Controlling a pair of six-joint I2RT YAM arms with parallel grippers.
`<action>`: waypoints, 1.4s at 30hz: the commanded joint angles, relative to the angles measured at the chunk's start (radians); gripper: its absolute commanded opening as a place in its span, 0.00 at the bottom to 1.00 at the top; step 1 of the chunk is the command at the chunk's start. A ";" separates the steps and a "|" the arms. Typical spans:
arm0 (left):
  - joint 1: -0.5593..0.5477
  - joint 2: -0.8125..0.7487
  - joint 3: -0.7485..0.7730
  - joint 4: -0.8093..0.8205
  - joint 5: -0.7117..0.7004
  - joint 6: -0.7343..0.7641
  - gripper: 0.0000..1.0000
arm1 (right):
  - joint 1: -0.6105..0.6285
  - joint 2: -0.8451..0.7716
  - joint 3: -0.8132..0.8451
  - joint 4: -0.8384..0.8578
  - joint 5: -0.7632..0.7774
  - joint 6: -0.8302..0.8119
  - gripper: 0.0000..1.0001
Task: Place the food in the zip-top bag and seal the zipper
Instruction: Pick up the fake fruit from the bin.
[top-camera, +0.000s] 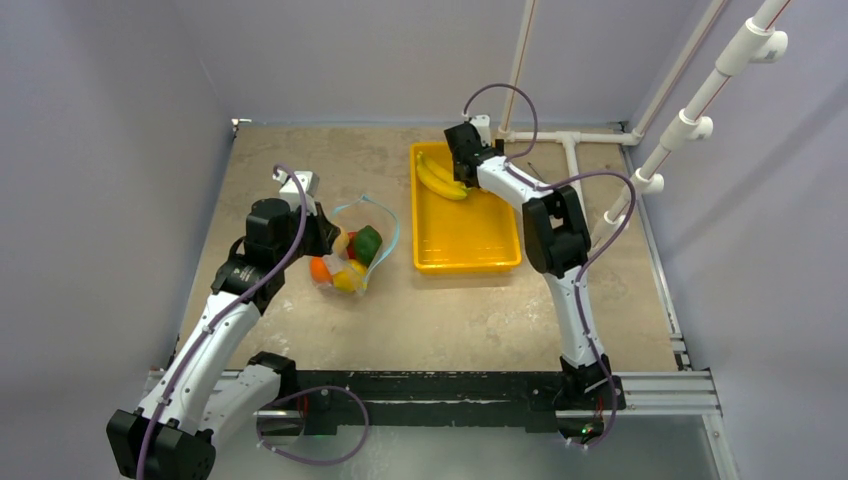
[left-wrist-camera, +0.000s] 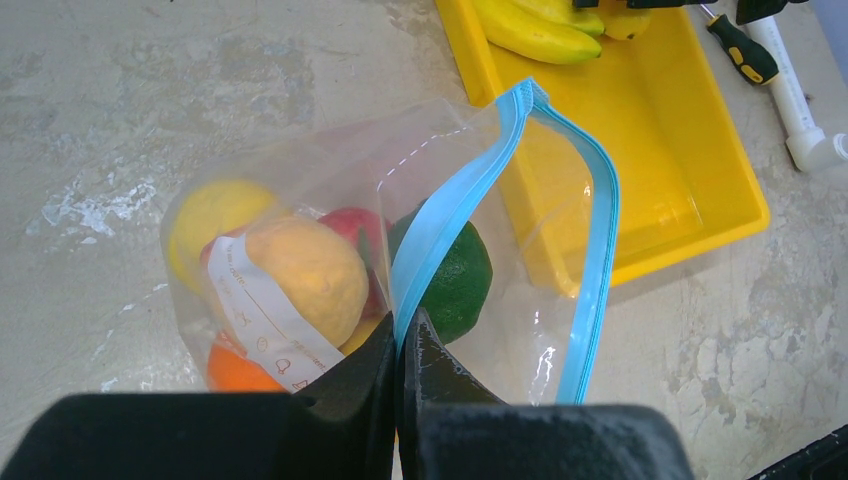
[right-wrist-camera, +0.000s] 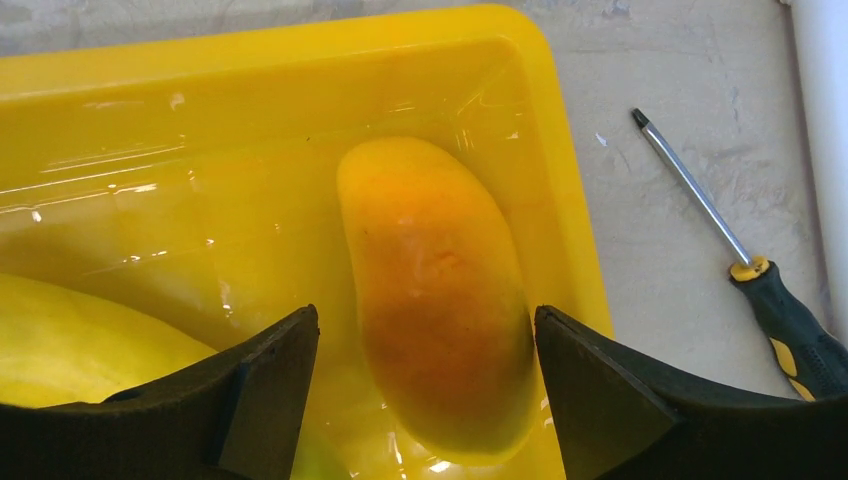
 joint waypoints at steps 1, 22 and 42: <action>-0.006 -0.007 -0.003 0.043 0.006 0.015 0.00 | -0.008 0.018 0.058 -0.002 0.013 -0.011 0.82; -0.006 0.007 -0.001 0.041 0.014 0.016 0.00 | -0.013 -0.060 0.034 0.002 0.022 0.052 0.18; -0.007 0.024 0.002 0.037 0.016 0.017 0.00 | 0.015 -0.572 -0.257 0.130 -0.427 0.013 0.12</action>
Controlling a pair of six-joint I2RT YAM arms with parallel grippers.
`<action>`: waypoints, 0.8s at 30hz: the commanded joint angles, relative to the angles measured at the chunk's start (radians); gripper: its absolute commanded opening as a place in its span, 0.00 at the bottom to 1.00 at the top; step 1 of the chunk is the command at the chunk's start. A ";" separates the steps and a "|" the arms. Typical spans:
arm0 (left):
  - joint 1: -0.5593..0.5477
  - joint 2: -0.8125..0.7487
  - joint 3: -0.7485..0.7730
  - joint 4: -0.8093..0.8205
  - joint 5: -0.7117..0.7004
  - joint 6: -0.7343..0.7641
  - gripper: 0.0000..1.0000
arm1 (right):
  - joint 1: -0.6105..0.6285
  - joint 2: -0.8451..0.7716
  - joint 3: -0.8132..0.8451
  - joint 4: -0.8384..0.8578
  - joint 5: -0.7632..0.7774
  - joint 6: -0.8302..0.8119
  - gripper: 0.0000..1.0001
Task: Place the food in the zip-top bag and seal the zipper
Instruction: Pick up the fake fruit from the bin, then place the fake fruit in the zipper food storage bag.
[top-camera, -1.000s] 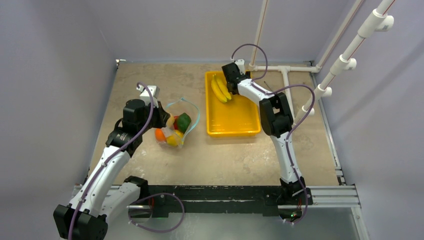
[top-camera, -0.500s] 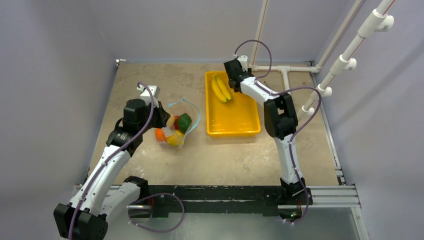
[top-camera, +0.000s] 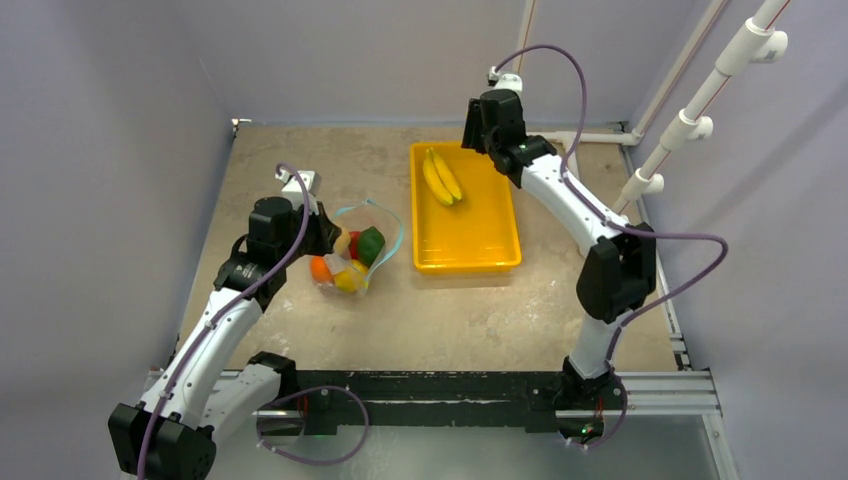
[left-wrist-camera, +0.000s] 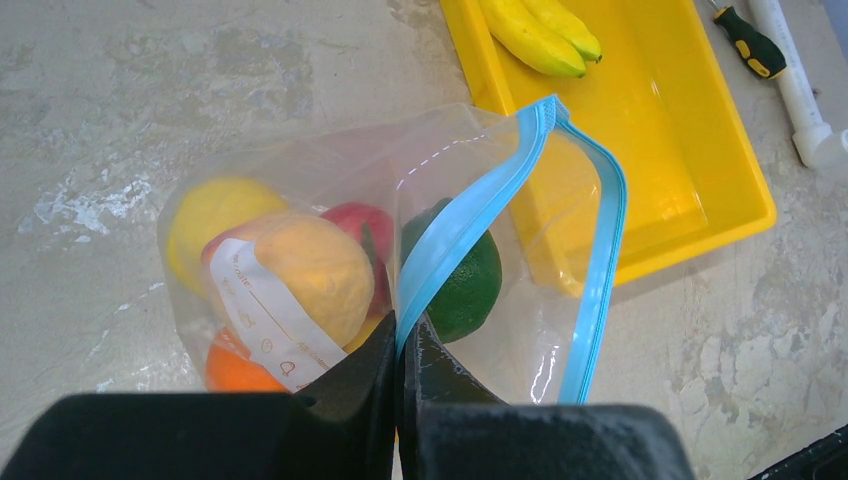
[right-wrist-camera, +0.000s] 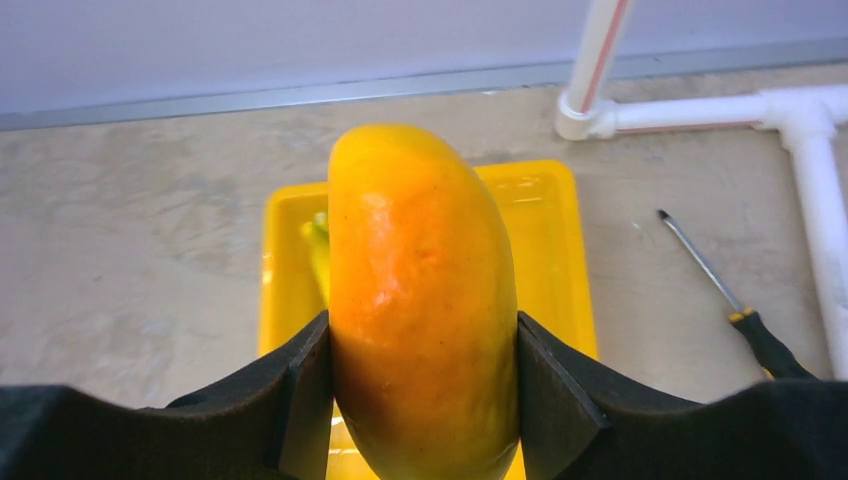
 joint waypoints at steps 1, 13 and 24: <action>-0.006 0.000 0.003 0.030 0.012 0.016 0.00 | 0.023 -0.133 -0.087 0.056 -0.198 -0.042 0.12; -0.007 -0.014 0.005 0.029 0.002 0.017 0.00 | 0.133 -0.347 -0.235 0.066 -0.496 -0.141 0.12; -0.006 -0.024 0.001 0.023 -0.001 0.016 0.00 | 0.288 -0.389 -0.297 0.015 -0.570 -0.172 0.15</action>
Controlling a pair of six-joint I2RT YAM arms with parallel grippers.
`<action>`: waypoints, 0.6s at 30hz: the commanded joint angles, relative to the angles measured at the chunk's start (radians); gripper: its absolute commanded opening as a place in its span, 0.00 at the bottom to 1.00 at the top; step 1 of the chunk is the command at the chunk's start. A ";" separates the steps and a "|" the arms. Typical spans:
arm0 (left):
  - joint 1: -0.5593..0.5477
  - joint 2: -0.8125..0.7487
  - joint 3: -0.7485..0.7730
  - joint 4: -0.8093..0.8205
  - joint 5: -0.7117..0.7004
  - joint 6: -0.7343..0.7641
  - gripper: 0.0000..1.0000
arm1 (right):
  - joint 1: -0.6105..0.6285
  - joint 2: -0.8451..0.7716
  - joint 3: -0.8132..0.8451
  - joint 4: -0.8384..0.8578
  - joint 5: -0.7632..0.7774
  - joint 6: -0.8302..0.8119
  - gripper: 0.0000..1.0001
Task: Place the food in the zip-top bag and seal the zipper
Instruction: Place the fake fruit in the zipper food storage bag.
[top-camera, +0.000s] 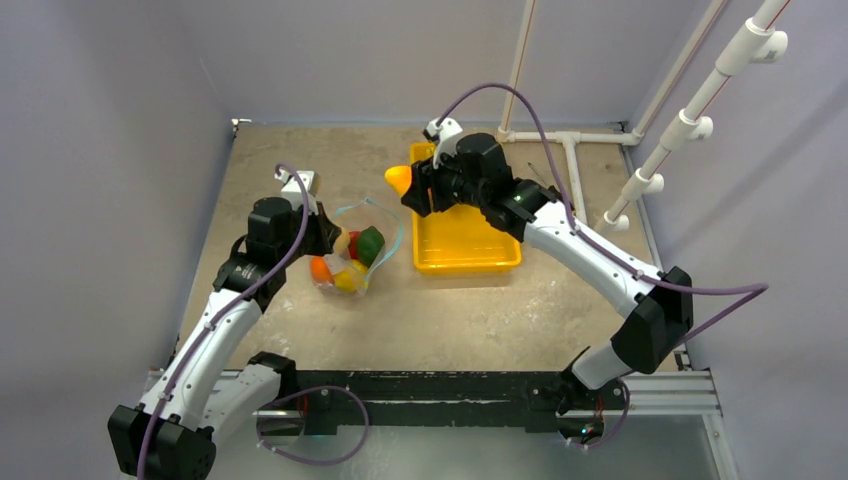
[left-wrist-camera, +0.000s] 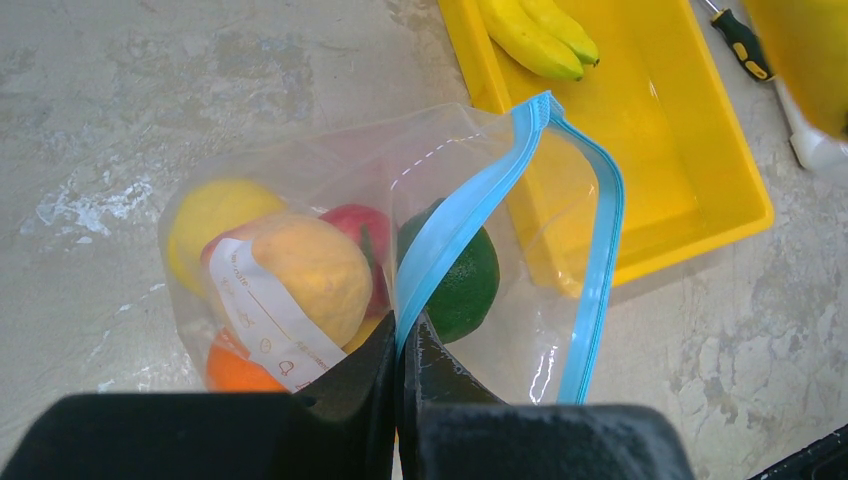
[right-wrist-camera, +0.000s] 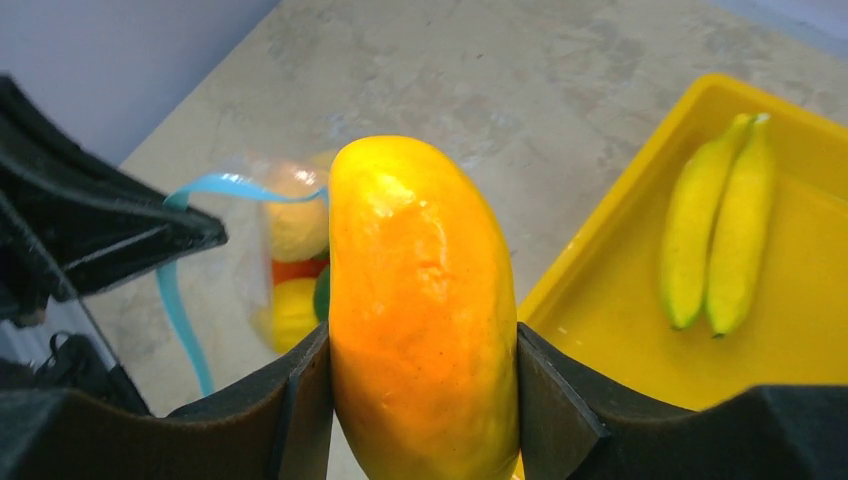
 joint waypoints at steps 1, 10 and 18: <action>-0.006 -0.019 0.001 0.024 -0.001 0.016 0.00 | 0.055 -0.066 -0.029 -0.011 -0.082 -0.032 0.16; -0.006 -0.022 0.003 0.025 0.002 0.016 0.00 | 0.165 -0.055 -0.068 -0.018 -0.107 -0.020 0.19; -0.006 -0.036 0.002 0.030 0.013 0.015 0.00 | 0.208 0.035 -0.025 -0.002 -0.072 0.023 0.19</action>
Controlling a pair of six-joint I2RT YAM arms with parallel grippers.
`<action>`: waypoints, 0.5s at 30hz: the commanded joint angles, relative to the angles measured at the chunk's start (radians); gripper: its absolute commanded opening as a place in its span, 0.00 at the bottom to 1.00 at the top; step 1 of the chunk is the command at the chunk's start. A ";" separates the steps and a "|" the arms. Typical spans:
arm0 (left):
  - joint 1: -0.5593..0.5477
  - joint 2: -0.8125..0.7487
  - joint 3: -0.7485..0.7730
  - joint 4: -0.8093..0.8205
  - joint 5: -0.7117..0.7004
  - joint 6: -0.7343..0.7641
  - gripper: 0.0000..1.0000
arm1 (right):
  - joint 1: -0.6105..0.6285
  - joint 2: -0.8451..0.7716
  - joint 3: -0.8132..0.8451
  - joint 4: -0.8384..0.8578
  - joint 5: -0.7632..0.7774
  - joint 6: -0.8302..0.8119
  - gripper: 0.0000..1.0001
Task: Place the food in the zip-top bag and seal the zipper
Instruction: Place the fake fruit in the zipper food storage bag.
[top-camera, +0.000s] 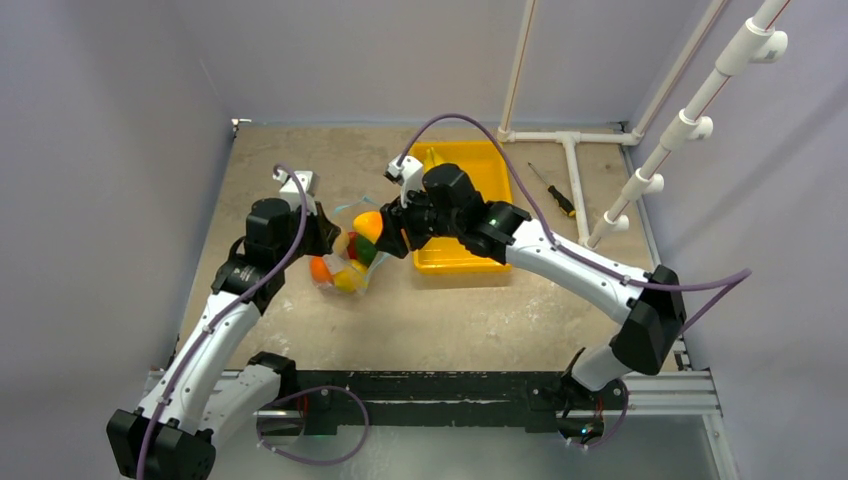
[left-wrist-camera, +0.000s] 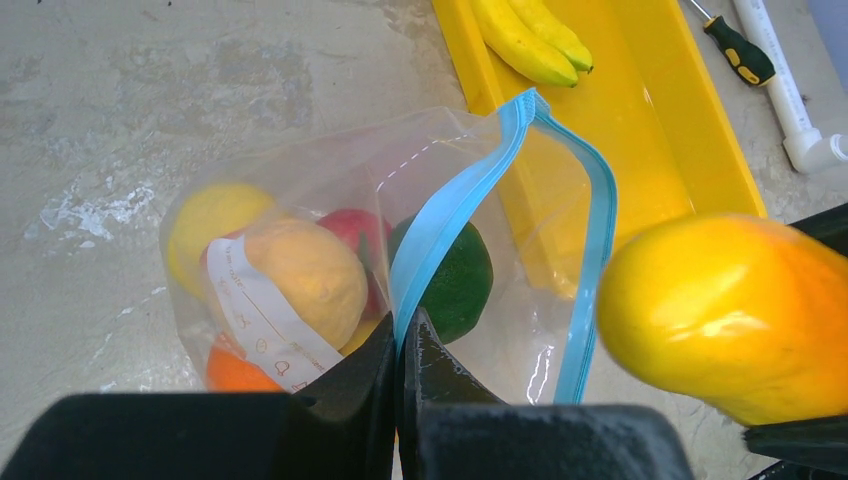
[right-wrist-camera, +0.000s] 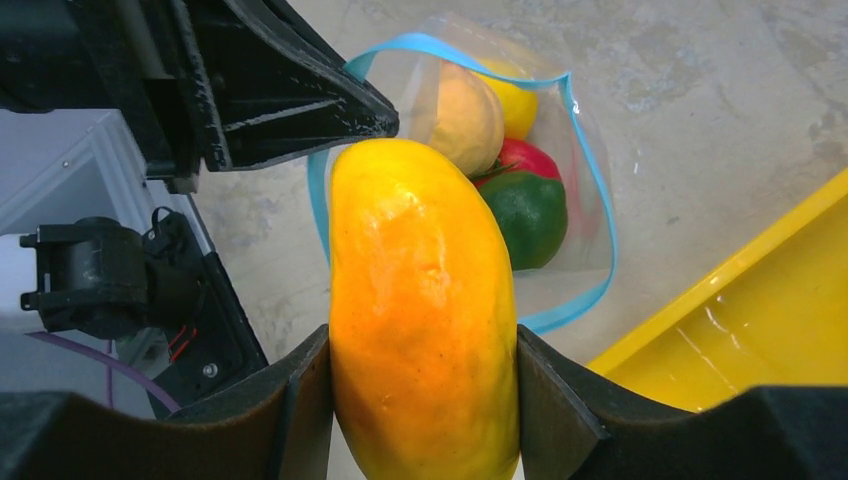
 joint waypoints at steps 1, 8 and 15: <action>-0.006 -0.026 0.001 0.031 0.015 0.016 0.00 | 0.017 0.059 0.048 0.024 0.025 0.035 0.19; -0.006 -0.057 -0.006 0.050 0.048 0.017 0.00 | 0.031 0.148 0.094 0.033 0.060 0.091 0.21; -0.007 -0.062 -0.007 0.056 0.069 0.019 0.00 | 0.037 0.218 0.154 0.056 0.054 0.208 0.20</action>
